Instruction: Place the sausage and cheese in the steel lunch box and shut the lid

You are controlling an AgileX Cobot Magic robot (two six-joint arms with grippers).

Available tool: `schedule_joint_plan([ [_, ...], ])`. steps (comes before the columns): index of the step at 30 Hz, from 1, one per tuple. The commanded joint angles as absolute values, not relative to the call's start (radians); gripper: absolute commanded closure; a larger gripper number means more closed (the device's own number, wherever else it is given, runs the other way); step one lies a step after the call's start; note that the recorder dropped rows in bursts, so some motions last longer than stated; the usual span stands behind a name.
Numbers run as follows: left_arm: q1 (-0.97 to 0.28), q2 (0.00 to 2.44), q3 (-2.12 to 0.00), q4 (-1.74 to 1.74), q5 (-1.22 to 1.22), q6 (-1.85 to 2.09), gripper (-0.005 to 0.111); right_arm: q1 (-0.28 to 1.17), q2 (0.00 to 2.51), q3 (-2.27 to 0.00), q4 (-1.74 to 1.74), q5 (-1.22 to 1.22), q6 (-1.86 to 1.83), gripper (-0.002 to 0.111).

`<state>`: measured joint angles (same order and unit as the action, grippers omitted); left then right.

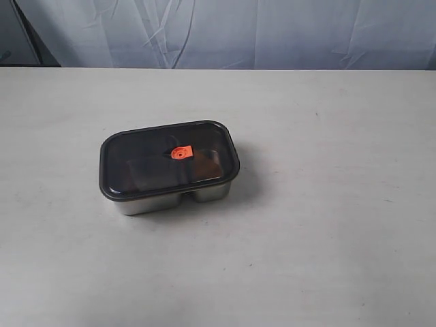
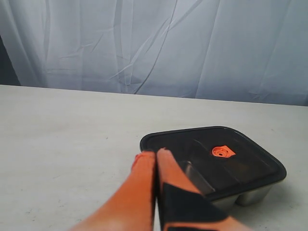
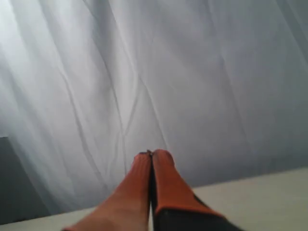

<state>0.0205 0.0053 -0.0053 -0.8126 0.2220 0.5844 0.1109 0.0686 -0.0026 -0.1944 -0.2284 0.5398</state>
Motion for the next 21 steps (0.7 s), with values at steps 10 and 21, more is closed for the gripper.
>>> schedule_joint_plan([
  [10, 0.019, 0.0, 0.0, -0.809, 0.217, 0.587, 0.107, 0.105, 0.063, 0.0, 0.093, 0.214, 0.313, 0.109],
  [21, 0.019, 0.0, 0.0, -0.809, 0.217, 0.587, 0.107, 0.105, 0.063, 0.0, 0.093, 0.217, 0.313, 0.109],
])
